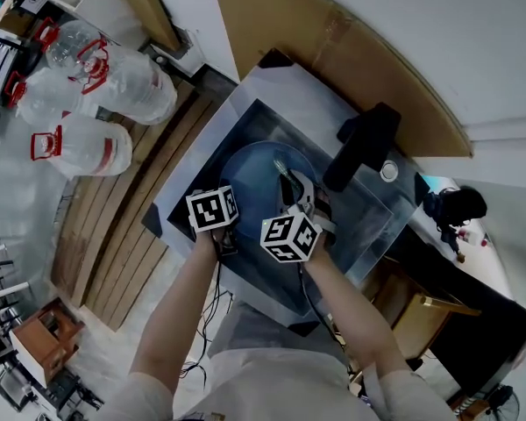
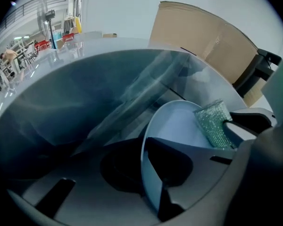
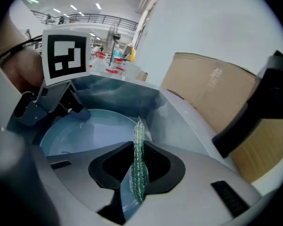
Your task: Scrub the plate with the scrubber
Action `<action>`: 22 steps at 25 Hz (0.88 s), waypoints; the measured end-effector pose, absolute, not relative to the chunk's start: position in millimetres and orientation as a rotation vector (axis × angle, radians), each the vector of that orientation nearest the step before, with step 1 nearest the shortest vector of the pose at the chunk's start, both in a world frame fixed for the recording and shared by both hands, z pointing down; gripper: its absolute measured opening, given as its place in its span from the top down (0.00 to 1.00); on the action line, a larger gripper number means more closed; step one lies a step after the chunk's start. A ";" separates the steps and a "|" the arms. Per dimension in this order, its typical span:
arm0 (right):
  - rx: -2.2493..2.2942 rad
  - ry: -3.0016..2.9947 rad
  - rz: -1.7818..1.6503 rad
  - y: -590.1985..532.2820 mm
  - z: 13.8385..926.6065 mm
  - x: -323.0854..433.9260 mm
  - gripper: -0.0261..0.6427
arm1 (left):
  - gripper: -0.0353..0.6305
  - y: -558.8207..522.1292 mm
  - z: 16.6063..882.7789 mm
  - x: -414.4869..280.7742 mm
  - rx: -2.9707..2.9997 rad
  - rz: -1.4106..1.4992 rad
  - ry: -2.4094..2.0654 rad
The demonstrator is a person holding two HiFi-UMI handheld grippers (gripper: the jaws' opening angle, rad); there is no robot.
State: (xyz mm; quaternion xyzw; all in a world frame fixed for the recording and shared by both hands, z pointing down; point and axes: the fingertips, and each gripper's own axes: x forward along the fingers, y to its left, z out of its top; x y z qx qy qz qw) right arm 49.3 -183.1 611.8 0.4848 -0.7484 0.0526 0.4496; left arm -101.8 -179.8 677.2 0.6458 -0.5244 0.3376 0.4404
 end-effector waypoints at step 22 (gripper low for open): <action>0.296 -1.962 0.538 -64.5 672.6 -16.2 0.87 | 0.89 -176.4 679.3 -73.0 1.672 0.715 -1.151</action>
